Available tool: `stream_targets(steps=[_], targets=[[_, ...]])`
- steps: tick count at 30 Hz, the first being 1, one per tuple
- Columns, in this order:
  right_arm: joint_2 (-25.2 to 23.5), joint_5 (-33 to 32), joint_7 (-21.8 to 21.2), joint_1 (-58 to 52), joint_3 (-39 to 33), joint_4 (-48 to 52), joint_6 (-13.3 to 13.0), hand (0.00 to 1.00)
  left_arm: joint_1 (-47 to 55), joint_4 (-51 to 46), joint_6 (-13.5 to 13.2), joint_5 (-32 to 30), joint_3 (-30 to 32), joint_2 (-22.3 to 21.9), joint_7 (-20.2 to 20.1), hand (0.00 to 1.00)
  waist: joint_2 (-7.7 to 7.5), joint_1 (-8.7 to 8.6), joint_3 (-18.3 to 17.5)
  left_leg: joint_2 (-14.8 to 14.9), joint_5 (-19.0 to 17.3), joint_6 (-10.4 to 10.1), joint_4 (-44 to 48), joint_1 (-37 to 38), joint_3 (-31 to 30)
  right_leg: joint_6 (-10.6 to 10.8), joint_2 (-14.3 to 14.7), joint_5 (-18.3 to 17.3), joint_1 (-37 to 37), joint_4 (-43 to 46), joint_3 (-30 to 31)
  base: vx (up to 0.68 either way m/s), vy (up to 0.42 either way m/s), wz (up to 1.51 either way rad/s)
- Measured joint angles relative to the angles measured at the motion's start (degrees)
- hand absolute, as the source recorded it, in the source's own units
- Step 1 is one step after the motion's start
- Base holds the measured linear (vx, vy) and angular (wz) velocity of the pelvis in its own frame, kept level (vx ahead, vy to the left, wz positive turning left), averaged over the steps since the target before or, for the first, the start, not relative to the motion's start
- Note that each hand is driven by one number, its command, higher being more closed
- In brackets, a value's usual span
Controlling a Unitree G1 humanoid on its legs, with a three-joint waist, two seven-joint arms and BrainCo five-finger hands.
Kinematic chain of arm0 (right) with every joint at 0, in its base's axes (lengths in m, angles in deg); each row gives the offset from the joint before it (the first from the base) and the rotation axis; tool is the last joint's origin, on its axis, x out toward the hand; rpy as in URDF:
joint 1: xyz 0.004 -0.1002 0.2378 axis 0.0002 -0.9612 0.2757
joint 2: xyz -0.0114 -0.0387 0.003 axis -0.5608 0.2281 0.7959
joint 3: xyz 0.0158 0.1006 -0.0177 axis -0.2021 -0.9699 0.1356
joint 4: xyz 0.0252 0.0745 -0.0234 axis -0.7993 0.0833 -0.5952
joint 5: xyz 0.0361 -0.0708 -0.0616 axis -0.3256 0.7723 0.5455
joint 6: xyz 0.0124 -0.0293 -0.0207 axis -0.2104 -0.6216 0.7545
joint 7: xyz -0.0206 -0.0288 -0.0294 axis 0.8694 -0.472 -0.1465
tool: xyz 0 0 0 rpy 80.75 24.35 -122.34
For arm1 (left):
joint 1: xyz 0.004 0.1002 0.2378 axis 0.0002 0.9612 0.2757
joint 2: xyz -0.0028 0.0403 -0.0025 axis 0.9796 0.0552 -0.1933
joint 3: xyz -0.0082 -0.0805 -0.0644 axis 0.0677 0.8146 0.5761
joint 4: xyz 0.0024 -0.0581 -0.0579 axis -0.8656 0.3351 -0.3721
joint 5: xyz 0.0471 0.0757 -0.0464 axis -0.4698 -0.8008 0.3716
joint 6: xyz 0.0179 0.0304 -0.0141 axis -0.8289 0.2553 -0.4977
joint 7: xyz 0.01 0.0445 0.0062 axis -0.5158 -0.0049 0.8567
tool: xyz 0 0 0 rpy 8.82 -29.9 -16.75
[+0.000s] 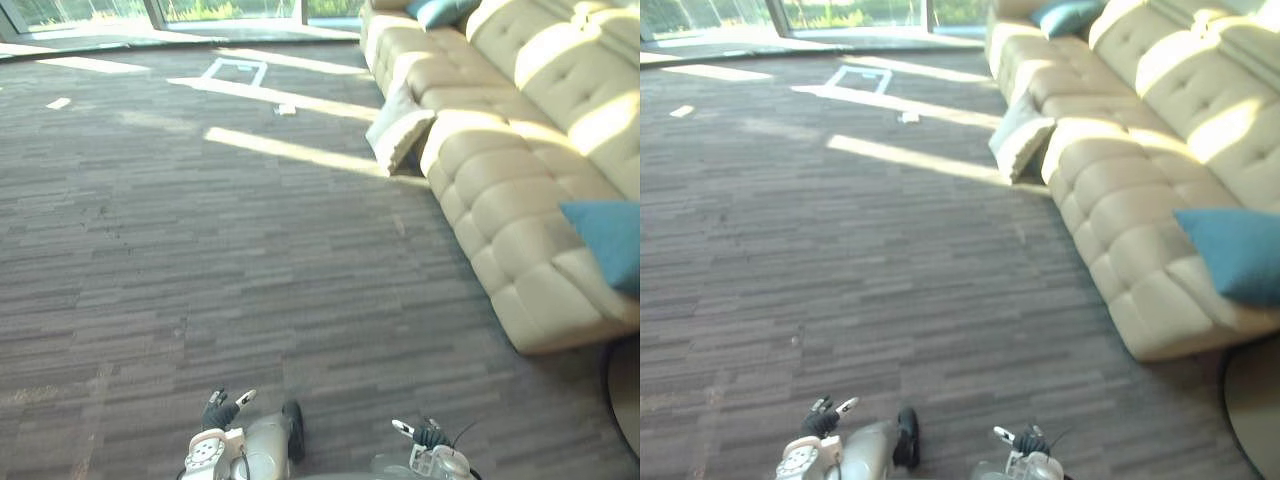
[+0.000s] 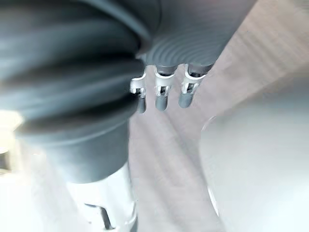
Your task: Pick up cushions and gather them together orderly.
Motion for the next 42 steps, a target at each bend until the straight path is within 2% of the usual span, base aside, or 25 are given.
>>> stream_targets(steps=[2,4,7,9,10,11,12,13,14,15,17,19,22,23,25,27,28,29,31,33,34,36,39,40,42], targets=[[0.16,-0.05,-0.04,0.38,-0.09,0.54,-0.46,0.0,-0.08,0.95,-0.07,-0.55,-1.6,0.39,-0.06,0.0,0.25,-1.24,0.13,0.74,-0.61,0.05,-3.62,5.47,-1.51,-1.4,0.95,-3.72,-4.85,-7.28,-4.69,0.64,0.01,0.54],[0.53,-0.31,-0.21,0.94,-0.96,0.76,-1.01,0.0,-0.29,1.28,0.08,-0.6,-2.1,0.27,-0.08,0.0,0.68,-1.71,0.5,1.93,-1.76,-0.71,-6.66,10.32,-2.59,-1.64,3.76,-3.23,-9.7,-23.65,-8.12,0.68,-0.046,0.41],[0.22,-0.37,-0.22,1.61,-2.38,0.6,-0.82,0.0,-0.1,1.89,0.17,-0.68,-2.01,0.19,-0.18,0.0,0.71,-2.14,0.58,2.23,-3.5,-3.65,-10.58,16.23,-2.42,-2.63,6.71,6.61,-11.97,-48.49,-11.99,0.59,-0.085,0.3],[0.2,-0.42,-0.26,1.4,-2.56,1.59,-0.74,0.0,0.79,1.76,0.15,-0.81,-1.81,-0.19,-0.26,0.0,0.71,-2.68,0.49,2.2,-5.94,-3.54,-10.92,20.19,-3.36,-5.21,7.22,9.07,-12.89,-49.39,-11.58,0.85,-0.185,0.43],[0.1,-0.26,-0.29,1.17,-3.08,2.61,-0.62,0.0,1.16,1.79,0.14,-1.35,-1.08,-1.33,-0.36,0.0,1.42,-3.13,-0.54,3.12,-6.71,-3.3,-8.53,20.88,-5.15,-8.29,7.65,11.77,-14.38,-43.34,-10.17,0.8,-0.216,0.44],[0.15,-0.31,-0.41,0.8,-4.15,2.78,-0.63,0.0,1.24,1.83,0.14,-1.78,-0.9,-1.98,-0.47,0.0,2.5,-3.0,-1.37,4.54,-6.71,-3.29,-1.55,18.41,-5.71,-10.7,7.85,11.39,-14.54,-40.24,-10.41,0.62,-0.204,0.34],[0.15,-0.26,-0.41,0.76,-4.83,3.18,-0.59,0.0,1.25,1.77,0.11,-1.95,-0.73,-2.92,-0.53,0.0,4.31,-3.04,-1.71,6.4,-6.38,-3.66,6.96,15.25,-5.95,-10.84,8.77,9.21,-13.36,-39.77,-11.55,0.77,-0.271,0.19],[1.07,-0.25,-0.43,0.59,-4.58,4.1,-0.14,0.0,1.23,1.3,0.07,-2.4,1.16,-4.29,-0.73,0.0,6.71,-3.12,-1.57,9.94,-1.8,-8.5,23.76,8.2,-6.7,-10.7,10.91,6.34,-10.65,-40.38,-12.27,0.75,-0.25,0.05],[1.73,-0.22,-0.39,0.51,-4.34,4.3,0.43,0.0,1.35,0.59,0.07,-2.31,2.57,-5.16,-0.9,0.0,7.72,-2.67,-1.22,12.58,4.99,-13.14,37.71,1.82,-8.16,-11.45,13.08,4.43,-7.92,-41.12,-11.77,0.89,-0.238,-0.1],[1.87,-0.21,-0.09,0.51,-4.37,4.25,0.6,0.0,1.29,-0.19,0.08,-2.25,3.72,-5.51,-1.06,0.0,8.43,-2.21,-0.74,14.6,4.88,-13.04,45.93,-1.38,-7.33,-11.72,14.63,3.28,-4.82,-42.0,-11.43,0.73,-0.161,-0.33],[0.77,-0.37,-0.06,0.55,-3.6,3.44,1.02,0.0,1.49,-2.09,0.07,-2.22,4.25,-4.05,-1.18,0.0,5.71,-1.56,0.88,17.39,2.12,-9.73,54.48,-6.61,-2.22,-12.19,15.85,1.06,5.11,-46.12,-9.65,0.67,-0.145,-0.43],[-0.13,-0.41,-0.09,0.98,-1.69,1.49,1.04,0.0,1.49,-3.48,-0.6,-1.45,3.68,-2.44,-1.15,0.0,2.86,-1.17,0.72,17.77,-0.11,-8.15,48.99,-12.71,2.63,-11.86,15.86,0.99,12.05,-52.51,-7.02,0.69,-0.184,-0.57],[-0.08,-0.43,0.03,2.73,-1.77,0.07,1.14,0.0,0.98,-4.42,-0.91,-0.73,3.52,-2.04,-1.13,0.0,2.97,-0.3,1.3,15.23,-1.02,-7.79,26.41,-18.21,4.79,-9.58,15.61,0.75,18.37,-57.54,-3.48,0.54,-0.012,-0.72],[-0.21,-0.42,0.12,2.44,-1.75,-0.09,1.15,0.0,0.75,-4.43,-1.03,-0.37,3.5,-2.24,-1.06,0.0,2.8,0.37,1.45,12.5,1.09,-7.37,12.99,-18.44,3.51,-8.14,14.73,-0.18,20.94,-59.4,-2.11,0.51,0.107,-0.71],[-0.04,-0.38,0.42,1.82,-1.44,-0.09,0.98,0.0,0.61,-4.36,-1.48,0.21,2.92,-2.61,-0.82,0.0,3.32,1.33,1.49,10.19,5.96,-8.17,-2.04,-18.65,0.39,-6.24,14.31,-1.94,24.76,-62.62,-0.41,0.44,0.165,-0.6],[0.63,-0.36,0.71,1.44,0.08,-0.73,1.05,0.0,0.5,-4.59,-1.72,1.22,2.52,-2.49,-0.75,0.0,3.79,1.99,1.2,9.99,10.38,-6.47,-1.81,-20.77,-1.11,-4.43,13.98,-5.72,27.66,-62.61,0.96,0.62,0.335,-0.42],[0.06,-0.35,0.82,1.38,0.12,-1.22,1.12,0.0,0.51,-5.0,-1.85,1.68,2.53,-1.76,-0.79,0.0,2.15,2.23,0.34,8.55,11.98,-5.6,1.74,-21.96,-0.44,-3.19,11.96,-7.84,27.75,-60.99,1.09,0.77,0.386,-0.19],[-0.69,-0.31,0.81,0.91,0.11,-1.94,1.07,0.0,0.43,-4.7,-1.69,1.61,2.34,-1.32,-0.73,0.0,0.65,1.6,-0.73,7.17,12.1,-4.82,5.47,-23.36,-0.28,-2.39,10.21,-8.62,26.73,-57.28,1.36,0.71,0.299,-0.04],[-1.01,-0.3,0.72,0.3,-0.12,-1.88,0.94,0.0,-0.04,-3.86,-1.65,1.56,2.35,-0.65,-0.44,0.0,-0.6,1.7,-1.1,4.74,10.04,-1.15,7.36,-21.96,0.16,-1.29,6.4,-8.31,19.94,-38.44,2.18,0.72,0.302,0.07],[-1.16,-0.36,0.61,0.33,-0.1,-1.92,0.95,0.0,-0.99,-1.95,-1.24,1.5,1.0,0.41,-0.37,0.0,-2.12,1.06,-0.69,1.67,6.58,-0.57,7.01,-17.82,0.55,1.87,1.89,-0.43,10.93,-16.61,3.74,0.6,0.247,0.19],[-1.02,-0.3,0.54,0.45,-0.1,-1.82,0.86,0.0,-1.42,-1.39,-0.86,1.49,0.56,0.69,-0.25,0.0,-2.3,0.98,-0.51,0.65,5.0,-0.3,6.55,-15.15,0.49,1.88,0.3,-0.08,8.12,-9.67,3.66,0.52,0.183,0.1],[0.09,-0.25,0.25,0.29,0.09,-0.83,0.32,0.0,-1.11,-0.08,0.13,1.32,-0.04,0.43,0.0,0.0,-0.39,0.55,0.36,0.5,2.23,0.42,3.65,-5.97,0.48,-0.56,-1.31,-1.89,3.48,-2.54,0.29,0.61,0.181,-0.07],[0.67,-0.15,0.11,1.02,0.48,0.52,-0.47,0.0,-0.35,1.26,0.39,0.71,-2.66,0.85,-0.07,0.0,0.81,-1.23,0.61,2.33,1.42,0.33,-4.92,5.21,0.54,-2.43,1.4,-6.66,-5.35,-14.37,-8.58,0.58,0.072,0.0],[0.73,-0.17,0.08,1.86,0.47,0.47,-0.49,0.0,-0.51,1.86,0.69,0.48,-3.44,0.87,-0.17,0.0,1.09,-1.83,0.84,3.25,1.01,-0.37,-7.4,7.96,0.64,-2.75,3.13,-6.07,-8.78,-22.34,-11.29,0.57,-0.005,0.01],[0.88,-0.31,0.0,2.34,0.26,0.48,-0.49,0.0,-0.45,2.02,0.79,0.46,-3.81,0.97,-0.33,0.0,1.04,-1.97,1.07,3.73,0.08,-1.92,-10.02,11.39,1.27,-3.13,6.21,-0.43,-11.6,-36.9,-14.18,0.7,-0.044,-0.04]])
